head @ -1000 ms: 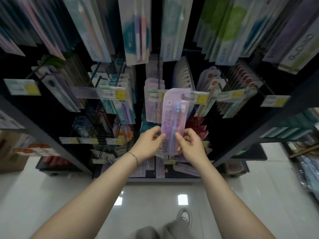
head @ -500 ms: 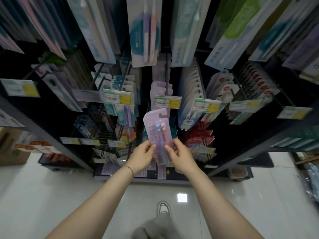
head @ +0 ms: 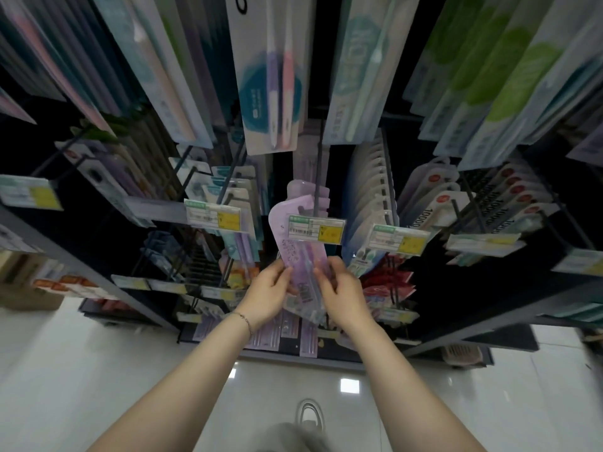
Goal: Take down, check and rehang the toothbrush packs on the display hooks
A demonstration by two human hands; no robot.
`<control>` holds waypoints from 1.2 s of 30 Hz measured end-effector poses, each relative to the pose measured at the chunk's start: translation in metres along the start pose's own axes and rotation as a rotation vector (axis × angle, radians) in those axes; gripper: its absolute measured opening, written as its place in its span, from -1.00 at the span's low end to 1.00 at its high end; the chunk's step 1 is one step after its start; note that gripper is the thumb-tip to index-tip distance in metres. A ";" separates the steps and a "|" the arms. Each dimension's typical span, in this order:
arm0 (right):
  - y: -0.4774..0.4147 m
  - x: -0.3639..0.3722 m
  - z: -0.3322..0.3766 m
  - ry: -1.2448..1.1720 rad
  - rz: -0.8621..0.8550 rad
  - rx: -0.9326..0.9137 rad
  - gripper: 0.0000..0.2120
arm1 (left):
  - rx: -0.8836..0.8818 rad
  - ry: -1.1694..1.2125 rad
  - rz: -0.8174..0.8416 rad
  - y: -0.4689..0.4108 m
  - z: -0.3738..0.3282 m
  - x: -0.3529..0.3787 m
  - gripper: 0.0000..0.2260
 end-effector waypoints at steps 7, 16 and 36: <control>-0.003 -0.003 -0.007 -0.036 -0.091 -0.014 -0.80 | 0.034 -0.105 0.019 -0.009 -0.012 0.005 -0.84; -0.014 0.001 -0.018 -0.062 -0.035 0.041 -0.80 | -0.014 -0.177 0.052 -0.023 -0.013 0.010 -0.80; -0.022 -0.002 -0.011 0.140 0.107 0.164 -0.79 | -0.210 -0.570 0.126 -0.026 -0.020 -0.006 -0.62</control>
Point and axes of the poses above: each hand's wrist, its own y-axis away from the middle knuckle, its own x-axis out of the palm, z = x × y, the point moved 6 cm from there along -y, towards the middle knuckle, and after that the axes turned 2 degrees about -y, right-handed, at the moved point
